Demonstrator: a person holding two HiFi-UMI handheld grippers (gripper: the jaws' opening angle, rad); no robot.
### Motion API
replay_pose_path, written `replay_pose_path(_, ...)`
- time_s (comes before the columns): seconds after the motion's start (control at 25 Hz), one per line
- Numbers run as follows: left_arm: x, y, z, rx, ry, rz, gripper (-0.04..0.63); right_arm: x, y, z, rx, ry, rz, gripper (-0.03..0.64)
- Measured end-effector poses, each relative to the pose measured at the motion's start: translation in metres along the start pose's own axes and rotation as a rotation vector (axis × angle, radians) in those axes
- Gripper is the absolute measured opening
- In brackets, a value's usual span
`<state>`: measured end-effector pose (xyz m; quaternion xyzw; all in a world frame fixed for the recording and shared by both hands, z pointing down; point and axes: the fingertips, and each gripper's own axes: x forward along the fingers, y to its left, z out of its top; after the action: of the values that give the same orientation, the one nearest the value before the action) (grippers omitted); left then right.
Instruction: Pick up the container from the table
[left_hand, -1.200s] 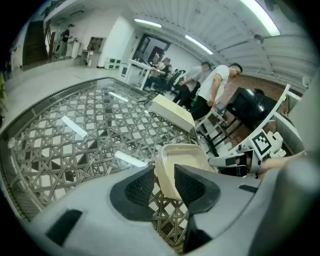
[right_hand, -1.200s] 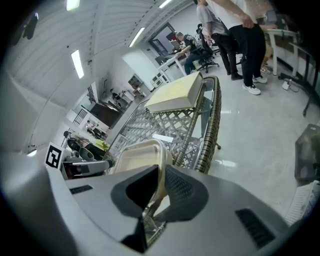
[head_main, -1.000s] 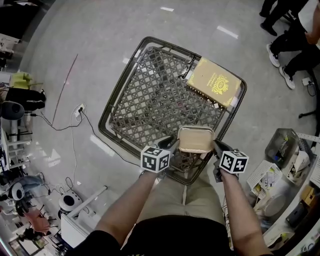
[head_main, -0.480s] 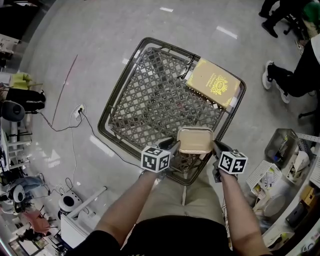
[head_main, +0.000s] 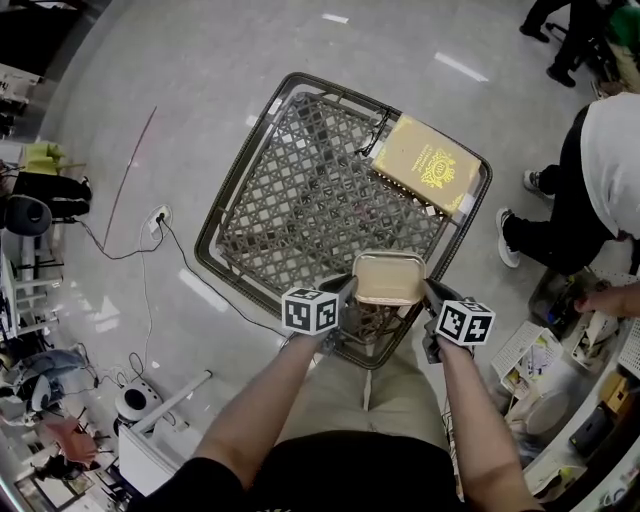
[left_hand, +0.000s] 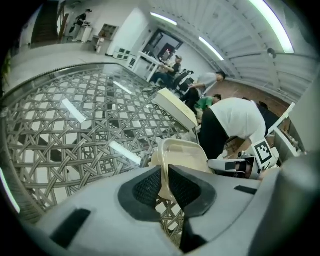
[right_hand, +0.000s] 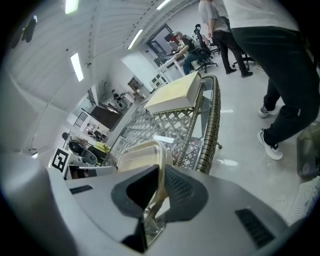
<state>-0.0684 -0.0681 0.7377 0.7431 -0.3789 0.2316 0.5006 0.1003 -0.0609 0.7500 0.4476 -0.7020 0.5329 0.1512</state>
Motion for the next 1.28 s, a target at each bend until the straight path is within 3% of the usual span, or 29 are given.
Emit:
replay_pose_path(0.12, 0.002, 0.001, 0.002, -0.049, -0.015, -0.003, 0.037, 0.001, 0.000, 0.000, 0.006, 0.006, 0.012, 0.038)
replay_pose_path(0.52, -0.010, -0.011, -0.001, 0.022, -0.008, 0.001, 0.031, -0.013, 0.007, -0.010, -0.014, 0.024, 0.018, 0.035)
replay_pose_path(0.84, -0.046, -0.037, 0.015, 0.061, -0.102, -0.036, 0.031, -0.040, 0.035, 0.008, -0.119, -0.011, 0.057, 0.034)
replay_pose_path(1.28, -0.101, -0.075, 0.050, 0.150, -0.225, -0.027, 0.031, -0.092, 0.090, 0.045, -0.212, -0.093, 0.107, 0.032)
